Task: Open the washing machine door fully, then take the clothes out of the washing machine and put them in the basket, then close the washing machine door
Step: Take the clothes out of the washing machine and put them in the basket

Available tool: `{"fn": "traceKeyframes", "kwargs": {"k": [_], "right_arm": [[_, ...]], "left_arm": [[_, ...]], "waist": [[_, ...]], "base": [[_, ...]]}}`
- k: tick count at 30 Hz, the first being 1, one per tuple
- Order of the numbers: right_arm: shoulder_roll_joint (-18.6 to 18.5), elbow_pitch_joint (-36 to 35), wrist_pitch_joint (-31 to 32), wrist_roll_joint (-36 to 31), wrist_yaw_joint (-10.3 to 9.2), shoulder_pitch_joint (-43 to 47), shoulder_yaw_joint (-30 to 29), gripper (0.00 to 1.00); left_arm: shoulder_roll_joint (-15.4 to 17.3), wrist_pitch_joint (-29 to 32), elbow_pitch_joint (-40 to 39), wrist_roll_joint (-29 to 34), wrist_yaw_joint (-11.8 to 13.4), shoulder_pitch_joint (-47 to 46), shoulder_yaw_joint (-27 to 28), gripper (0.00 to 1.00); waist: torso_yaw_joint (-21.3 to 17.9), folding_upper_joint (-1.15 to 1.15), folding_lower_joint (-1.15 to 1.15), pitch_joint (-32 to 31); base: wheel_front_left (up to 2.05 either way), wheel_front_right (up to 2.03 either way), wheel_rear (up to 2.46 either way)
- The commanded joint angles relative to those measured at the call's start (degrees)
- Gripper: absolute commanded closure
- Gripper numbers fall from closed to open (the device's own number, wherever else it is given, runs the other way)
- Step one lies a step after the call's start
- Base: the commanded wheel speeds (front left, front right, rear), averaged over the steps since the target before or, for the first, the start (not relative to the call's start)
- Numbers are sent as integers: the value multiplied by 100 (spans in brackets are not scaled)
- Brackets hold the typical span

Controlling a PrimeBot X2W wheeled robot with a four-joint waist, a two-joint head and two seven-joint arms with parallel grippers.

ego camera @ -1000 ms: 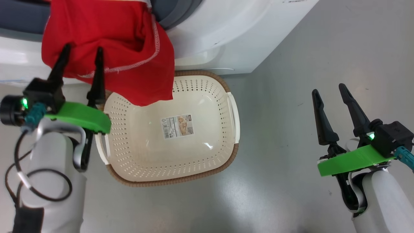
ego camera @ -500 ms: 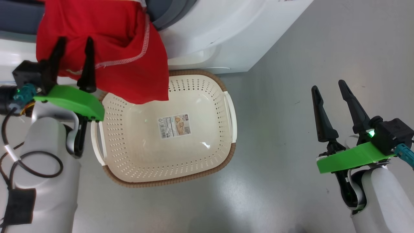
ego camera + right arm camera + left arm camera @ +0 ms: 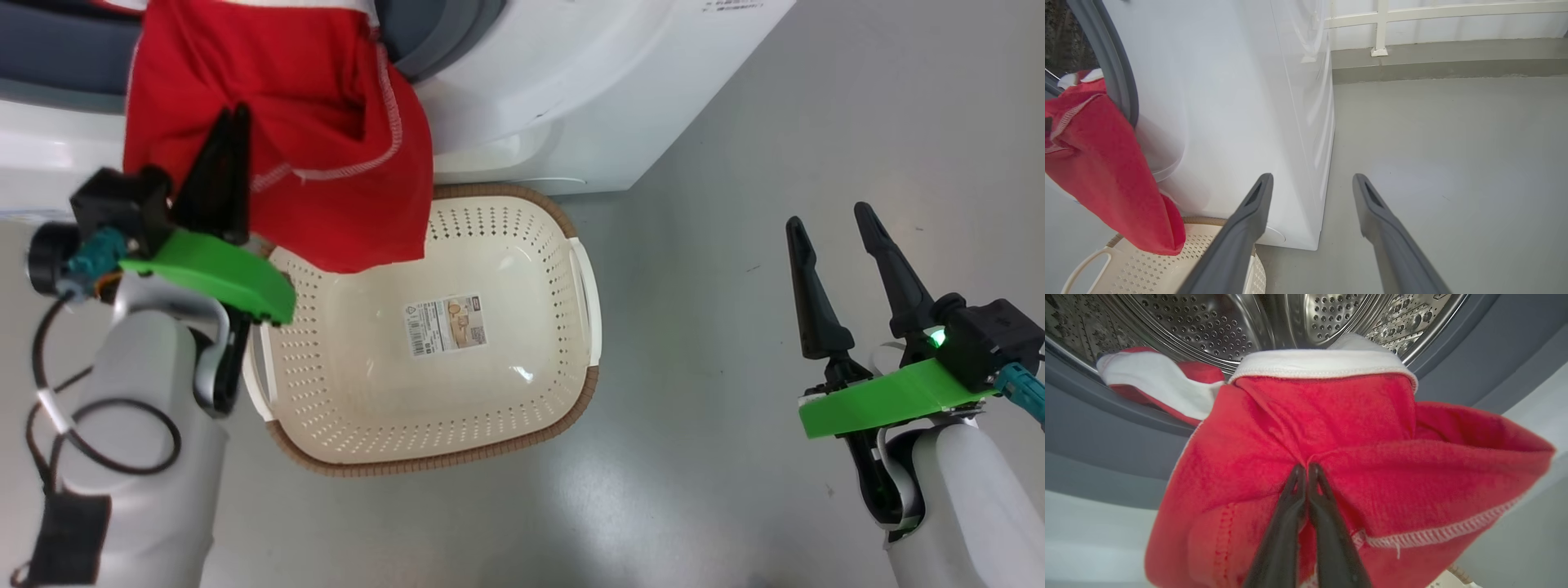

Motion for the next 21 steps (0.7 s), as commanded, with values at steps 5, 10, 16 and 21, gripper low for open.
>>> {"fn": "traceKeyframes", "kwargs": {"k": [5,10,16,21], "right_arm": [[26,-104,-36,-20,34,157,152,0],[9,-122,-36,-23,34,192,150,0],[-6,-138,-36,-28,34,194,132,0],[-4,-130,-36,-23,34,156,153,0]], "left_arm": [[31,-28,-579,-132,-31,684,68,100],[-138,-28,-944,-173,-31,1192,-32,100],[-304,-28,-1101,-178,-31,1686,-287,100],[-374,-28,-928,-195,-32,1865,-459,100]], "waist": [[18,0,0,-107],[50,0,0,-130],[73,0,0,-97],[49,0,0,-44]], "base": [[0,0,0],[0,0,0],[0,0,0],[0,0,0]]}}
